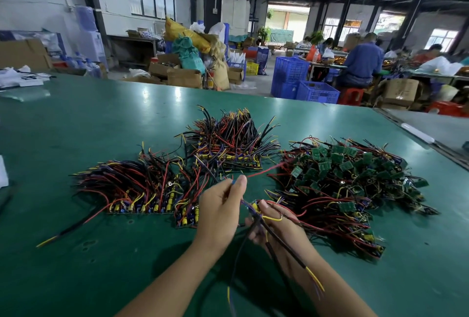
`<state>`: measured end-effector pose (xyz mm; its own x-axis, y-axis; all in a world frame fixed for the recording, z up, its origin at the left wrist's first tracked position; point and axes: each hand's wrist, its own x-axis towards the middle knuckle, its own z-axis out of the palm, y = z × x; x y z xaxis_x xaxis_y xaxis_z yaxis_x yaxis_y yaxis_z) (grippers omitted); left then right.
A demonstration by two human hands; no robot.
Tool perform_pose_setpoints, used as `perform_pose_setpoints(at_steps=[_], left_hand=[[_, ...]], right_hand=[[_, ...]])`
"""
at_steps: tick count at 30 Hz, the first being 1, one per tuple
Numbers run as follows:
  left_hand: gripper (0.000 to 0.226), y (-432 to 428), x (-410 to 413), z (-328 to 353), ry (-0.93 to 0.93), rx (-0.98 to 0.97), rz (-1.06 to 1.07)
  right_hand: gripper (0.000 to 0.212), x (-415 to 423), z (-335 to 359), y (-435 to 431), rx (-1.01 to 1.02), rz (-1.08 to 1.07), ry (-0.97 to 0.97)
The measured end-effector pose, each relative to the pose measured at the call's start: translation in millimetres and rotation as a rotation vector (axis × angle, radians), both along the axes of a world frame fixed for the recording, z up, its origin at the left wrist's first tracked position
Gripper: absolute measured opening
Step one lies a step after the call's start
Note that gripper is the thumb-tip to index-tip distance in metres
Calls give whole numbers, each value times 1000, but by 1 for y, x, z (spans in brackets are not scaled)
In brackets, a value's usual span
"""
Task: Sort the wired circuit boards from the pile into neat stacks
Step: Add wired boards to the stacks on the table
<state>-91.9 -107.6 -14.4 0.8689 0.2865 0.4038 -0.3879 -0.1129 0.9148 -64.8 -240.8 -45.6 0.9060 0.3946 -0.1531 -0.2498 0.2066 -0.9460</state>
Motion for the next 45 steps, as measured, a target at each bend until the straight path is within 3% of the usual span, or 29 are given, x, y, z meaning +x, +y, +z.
perform_pose_setpoints(at_steps=[4, 7, 8, 9, 12, 16, 19, 22, 25, 29, 31, 33, 36, 39, 41, 45], left_hand=[[51, 10, 2, 15, -106, 292, -14], [50, 19, 5, 16, -31, 414, -215], [50, 22, 6, 15, 0, 438, -276], [51, 24, 6, 13, 30, 448, -327], [48, 28, 6, 12, 93, 398, -424], [45, 28, 4, 12, 95, 266, -413], [52, 24, 2, 14, 71, 177, -342], [49, 25, 5, 15, 50, 119, -248], [45, 32, 8, 11, 150, 147, -222], [54, 37, 6, 3, 440, -12, -258], [69, 39, 3, 2, 566, -54, -395], [97, 42, 0, 2, 638, -46, -483], [120, 41, -4, 0, 643, 10, -505], [113, 35, -5, 2, 579, 78, -475], [94, 31, -4, 4, 543, 82, -426], [39, 36, 2, 10, 538, -251, -453]], right_hand=[[10, -8, 12, -4, 394, -145, -19], [51, -3, 21, -8, 294, -178, -37], [59, -2, 23, -8, 243, -207, -45], [53, -3, 22, -9, 222, -233, -61], [14, -9, 21, -9, 307, -250, -82], [31, -13, 23, -6, 399, -235, -6], [24, -18, 25, -4, 396, -196, 18], [26, -21, 32, -9, 272, -63, 75], [34, -24, 40, -21, -66, 207, 172], [13, -22, 38, -26, -257, 168, 223], [16, -17, 37, -27, -260, 119, 192], [18, -14, 33, -29, -259, 76, 111], [14, -11, 29, -29, -191, 25, 84], [11, -9, 27, -29, -151, 10, 82], [11, -8, 25, -31, -220, 16, 17], [9, -8, 17, -32, -533, 28, -357]])
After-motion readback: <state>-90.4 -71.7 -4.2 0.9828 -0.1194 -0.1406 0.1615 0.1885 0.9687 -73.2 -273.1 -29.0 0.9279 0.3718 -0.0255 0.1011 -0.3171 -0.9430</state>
